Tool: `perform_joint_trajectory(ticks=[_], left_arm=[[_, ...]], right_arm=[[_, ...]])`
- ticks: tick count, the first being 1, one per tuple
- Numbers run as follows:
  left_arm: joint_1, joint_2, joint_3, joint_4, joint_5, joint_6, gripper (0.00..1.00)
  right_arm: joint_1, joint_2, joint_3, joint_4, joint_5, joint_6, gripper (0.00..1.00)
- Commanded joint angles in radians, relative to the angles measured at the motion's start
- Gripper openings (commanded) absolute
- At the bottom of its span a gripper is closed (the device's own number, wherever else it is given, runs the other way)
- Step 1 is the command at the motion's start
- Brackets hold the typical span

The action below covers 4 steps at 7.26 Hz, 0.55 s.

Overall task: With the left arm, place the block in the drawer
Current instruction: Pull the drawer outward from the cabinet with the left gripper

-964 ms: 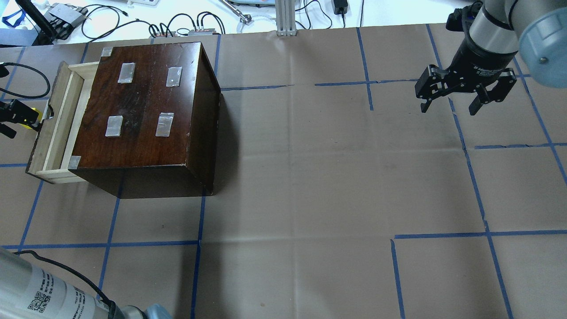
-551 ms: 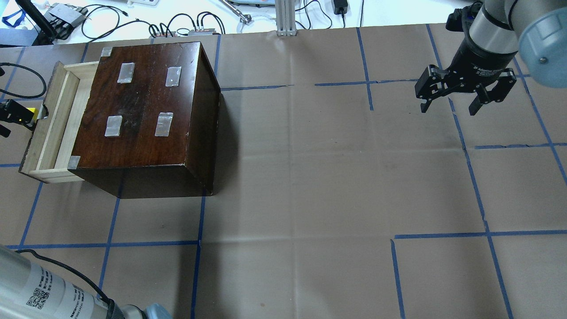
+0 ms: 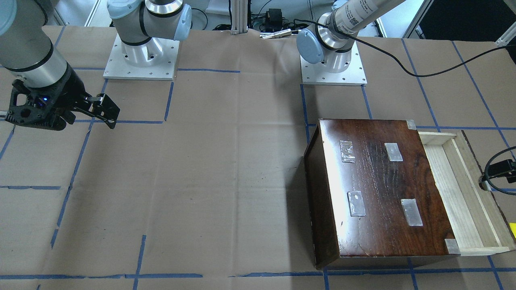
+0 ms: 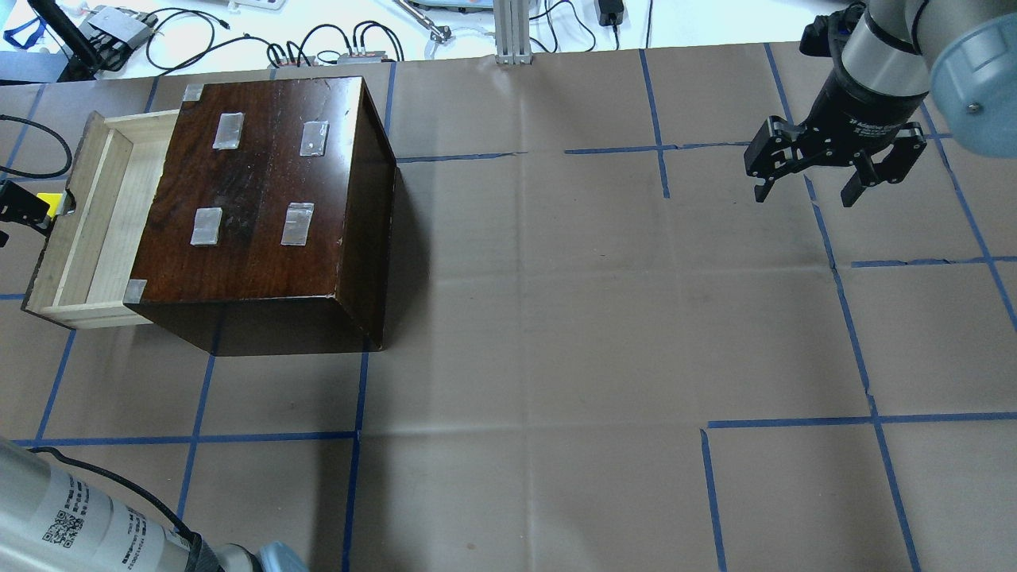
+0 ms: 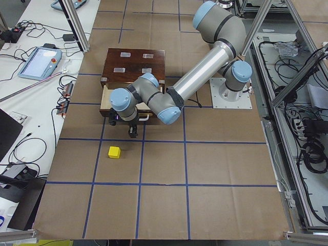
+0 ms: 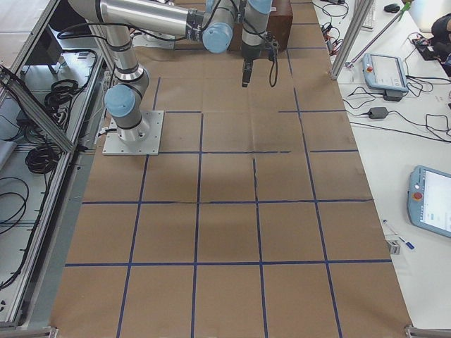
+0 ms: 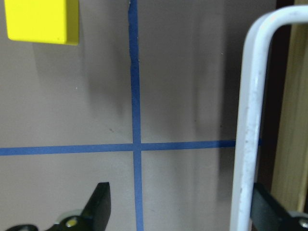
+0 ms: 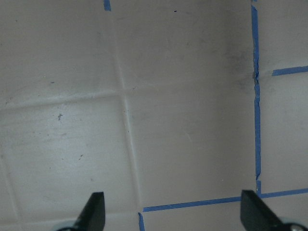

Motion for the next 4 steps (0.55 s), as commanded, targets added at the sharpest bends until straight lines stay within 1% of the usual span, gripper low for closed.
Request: perform_joint_trajectory(ticks=[1, 4], left_arm=[[0.004, -0.005, 0.009, 0.0, 0.0, 0.012, 0.98], [0.004, -0.023, 0.101, -0.001, -0.005, 0.01, 0.98]], right_arm=[[0.0, 0.0, 0.0, 0.0, 0.0, -0.001, 1.0], [0.0, 0.001, 0.0, 0.0, 0.0, -0.001, 1.0]])
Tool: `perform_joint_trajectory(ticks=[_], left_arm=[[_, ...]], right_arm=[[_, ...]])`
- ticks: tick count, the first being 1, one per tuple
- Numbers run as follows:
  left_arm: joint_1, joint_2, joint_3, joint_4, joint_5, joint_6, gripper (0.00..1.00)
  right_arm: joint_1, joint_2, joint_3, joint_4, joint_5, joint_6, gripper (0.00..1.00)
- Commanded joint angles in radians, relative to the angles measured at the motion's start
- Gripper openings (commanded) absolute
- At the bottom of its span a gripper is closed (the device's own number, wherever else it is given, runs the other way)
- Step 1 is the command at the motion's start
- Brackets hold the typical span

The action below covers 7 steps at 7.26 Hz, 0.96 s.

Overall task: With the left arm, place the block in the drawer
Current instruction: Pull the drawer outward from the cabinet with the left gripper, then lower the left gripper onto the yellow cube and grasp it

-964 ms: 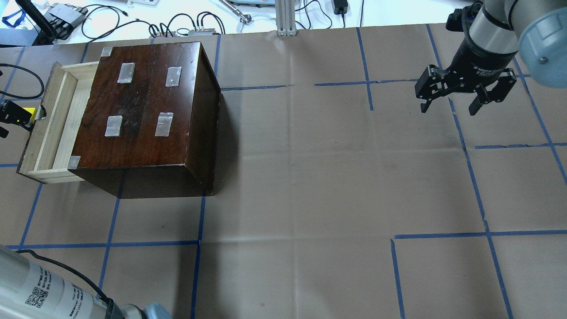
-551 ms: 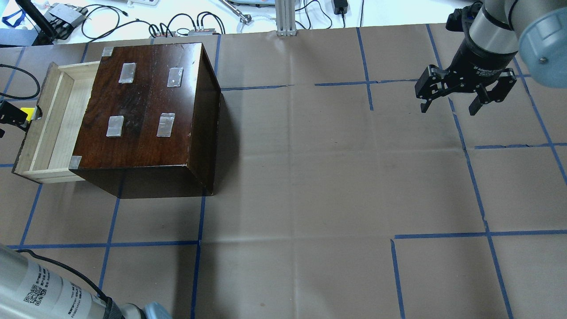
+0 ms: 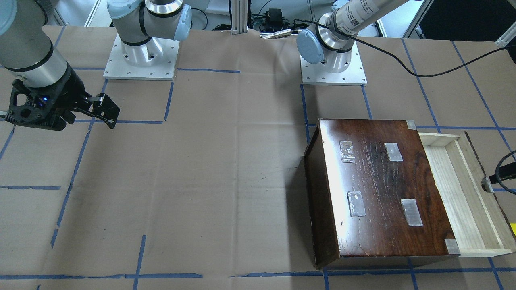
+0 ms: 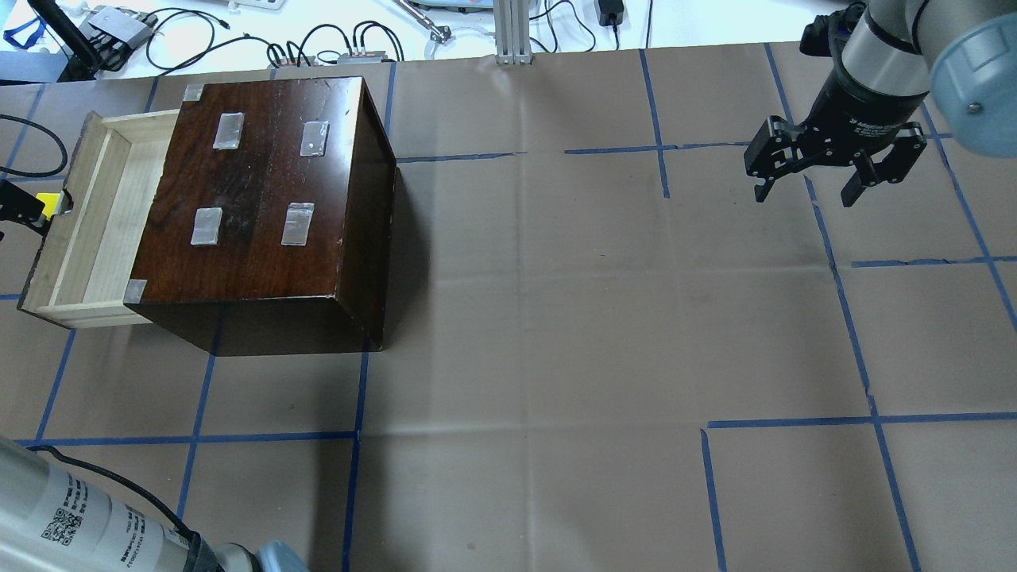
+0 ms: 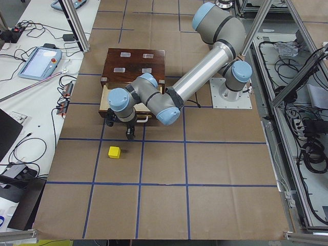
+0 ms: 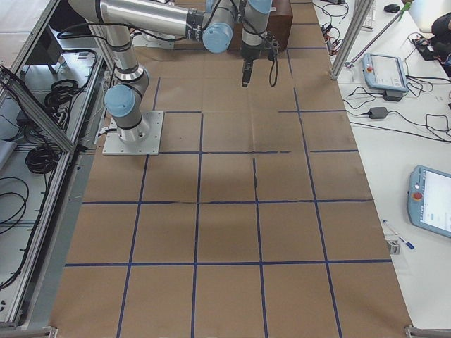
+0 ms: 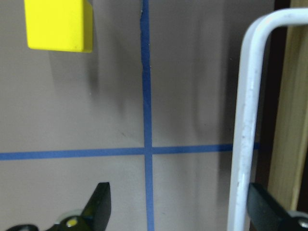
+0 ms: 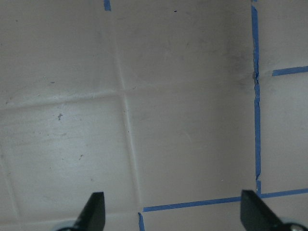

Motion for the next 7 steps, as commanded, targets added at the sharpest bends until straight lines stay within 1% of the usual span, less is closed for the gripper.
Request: perform_joint_trajectory(ticks=[1, 2, 4, 5, 7], left_arm=[[0.0, -0.035, 0.069, 0.001, 0.002, 0.001, 0.98], [0.0, -0.079, 0.124, 0.006, 0.001, 0.001, 0.98], [0.0, -0.214, 0.227, 0.054, 0.001, 0.038, 0.98], [0.0, -0.25, 0.239, 0.103, 0.002, 0.075, 0.98], [0.0, -0.279, 0.246, 0.121, 0.019, 0.072, 0.98]], right_arm=[[0.0, 0.0, -0.001, 0.0, 0.0, 0.0, 1.0], [0.0, 0.0, -0.001, 0.0, 0.0, 0.0, 1.0], [0.0, 0.0, 0.0, 0.0, 0.0, 0.002, 1.0], [0.0, 0.0, 0.0, 0.0, 0.0, 0.002, 1.0], [0.0, 0.0, 0.0, 0.0, 0.0, 0.0, 1.0]])
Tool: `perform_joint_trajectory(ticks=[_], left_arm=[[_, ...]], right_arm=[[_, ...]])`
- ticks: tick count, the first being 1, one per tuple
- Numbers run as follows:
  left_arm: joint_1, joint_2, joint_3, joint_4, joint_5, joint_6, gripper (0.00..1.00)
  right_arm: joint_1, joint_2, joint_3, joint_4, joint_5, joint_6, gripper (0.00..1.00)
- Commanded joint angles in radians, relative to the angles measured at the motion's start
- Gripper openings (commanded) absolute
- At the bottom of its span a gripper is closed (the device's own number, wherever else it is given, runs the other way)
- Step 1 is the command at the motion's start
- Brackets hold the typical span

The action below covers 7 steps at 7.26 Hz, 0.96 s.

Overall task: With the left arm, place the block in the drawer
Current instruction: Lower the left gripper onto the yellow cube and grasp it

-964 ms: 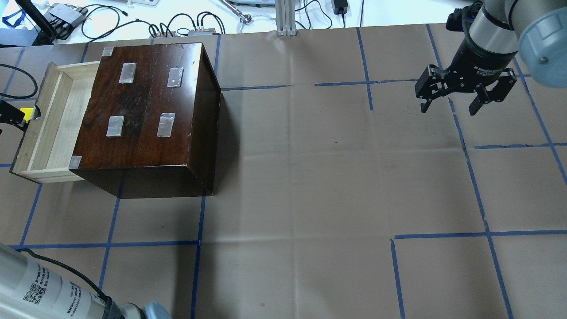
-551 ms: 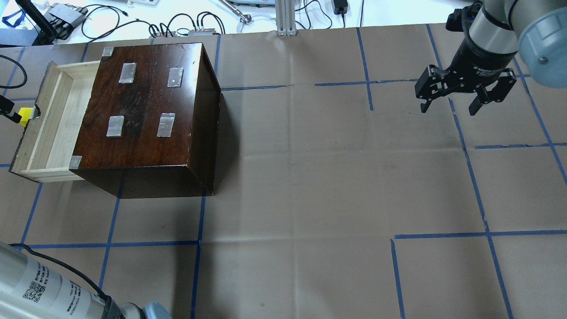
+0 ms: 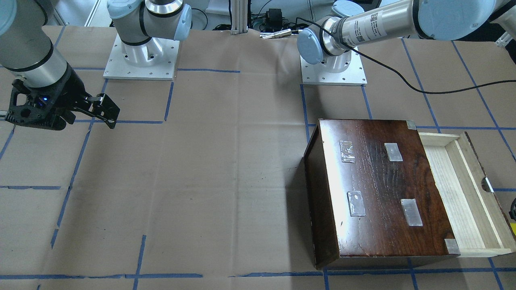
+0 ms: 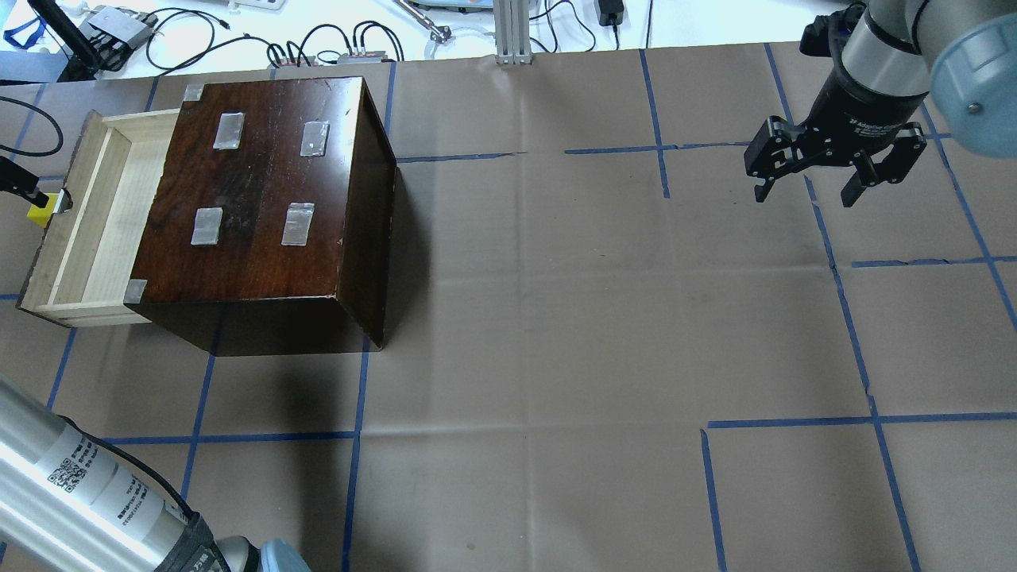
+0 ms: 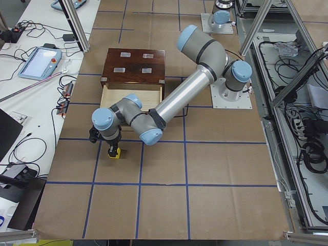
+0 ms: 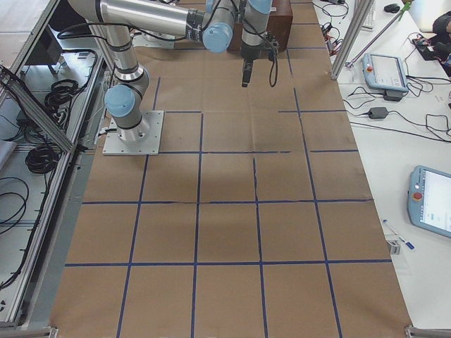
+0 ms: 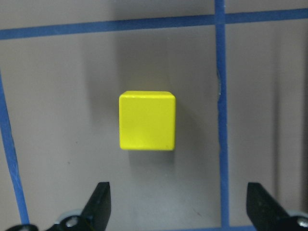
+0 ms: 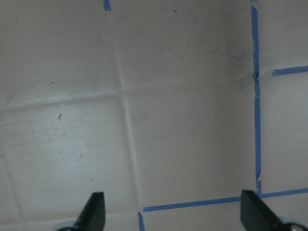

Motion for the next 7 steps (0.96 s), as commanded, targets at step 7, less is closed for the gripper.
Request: perform_joint_trajectory(ticks=[7], left_arm=[[-0.018, -0.15, 0.104, 0.054, 0.015, -0.015, 0.92]], right_arm=[[0.0, 0.0, 0.0, 0.0, 0.0, -0.001, 1.0]])
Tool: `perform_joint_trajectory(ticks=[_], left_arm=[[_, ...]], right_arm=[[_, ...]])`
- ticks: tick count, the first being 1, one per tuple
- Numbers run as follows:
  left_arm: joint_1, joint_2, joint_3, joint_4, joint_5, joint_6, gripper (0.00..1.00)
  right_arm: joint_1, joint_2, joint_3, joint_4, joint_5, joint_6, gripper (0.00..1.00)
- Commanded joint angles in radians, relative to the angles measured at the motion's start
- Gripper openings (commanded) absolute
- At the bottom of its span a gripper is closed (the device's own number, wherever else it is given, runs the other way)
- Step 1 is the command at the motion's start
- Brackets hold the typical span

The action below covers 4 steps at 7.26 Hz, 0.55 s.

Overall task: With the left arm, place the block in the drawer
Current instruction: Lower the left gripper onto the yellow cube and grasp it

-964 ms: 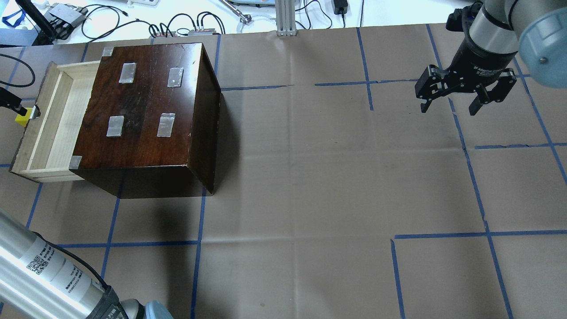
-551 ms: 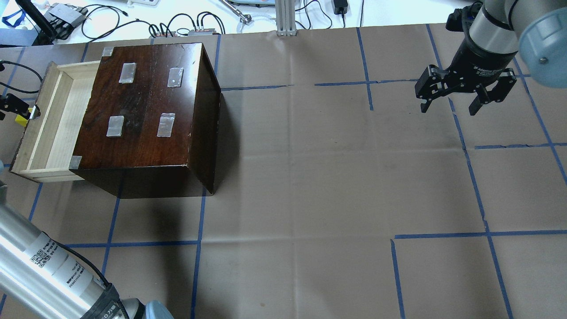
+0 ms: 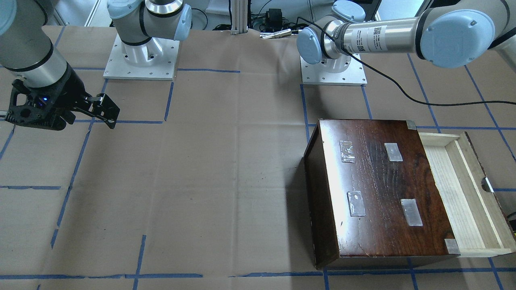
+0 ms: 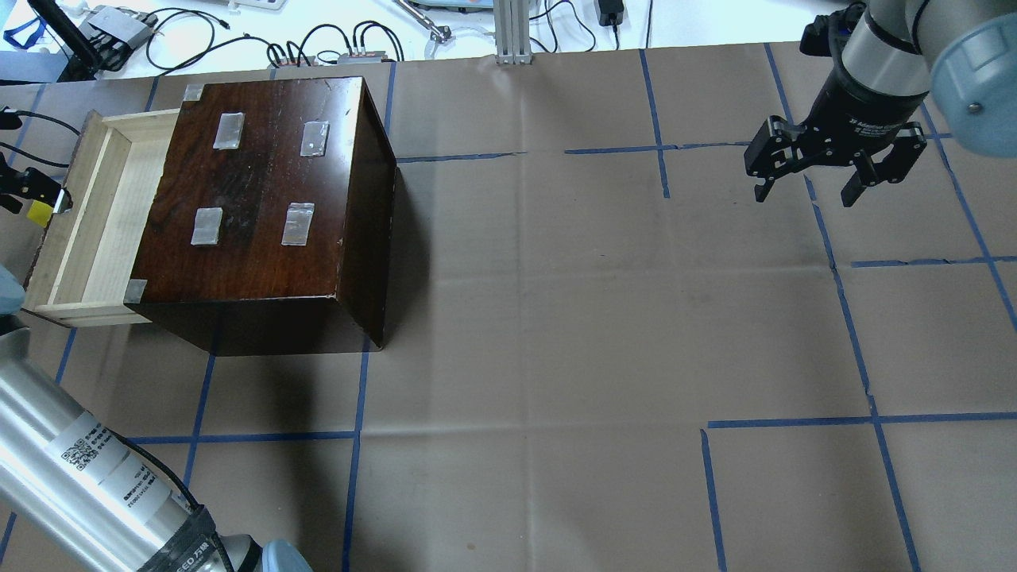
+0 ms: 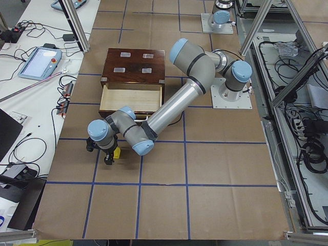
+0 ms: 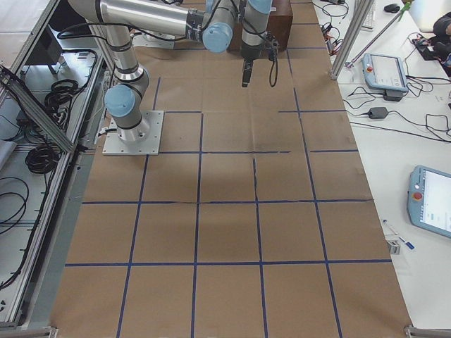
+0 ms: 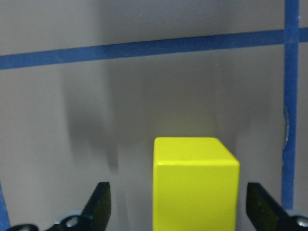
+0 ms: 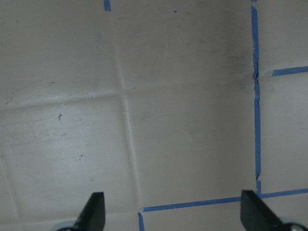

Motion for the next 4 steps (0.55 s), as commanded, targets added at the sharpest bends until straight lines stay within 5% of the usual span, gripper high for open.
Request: perform_joint_trajectory(ticks=[1, 3, 4], left_arm=[[-0.007, -0.02, 0.007, 0.031, -0.025, 0.0, 0.76], [-0.01, -0.015, 0.001, 0.018, -0.044, 0.004, 0.01], [-0.01, -0.008, 0.005, 0.017, -0.047, 0.001, 0.0]], right_arm=[[0.0, 0.0, 0.0, 0.0, 0.0, 0.001, 1.0], [0.0, 0.0, 0.0, 0.0, 0.0, 0.0, 1.0], [0.0, 0.0, 0.0, 0.0, 0.0, 0.001, 1.0]])
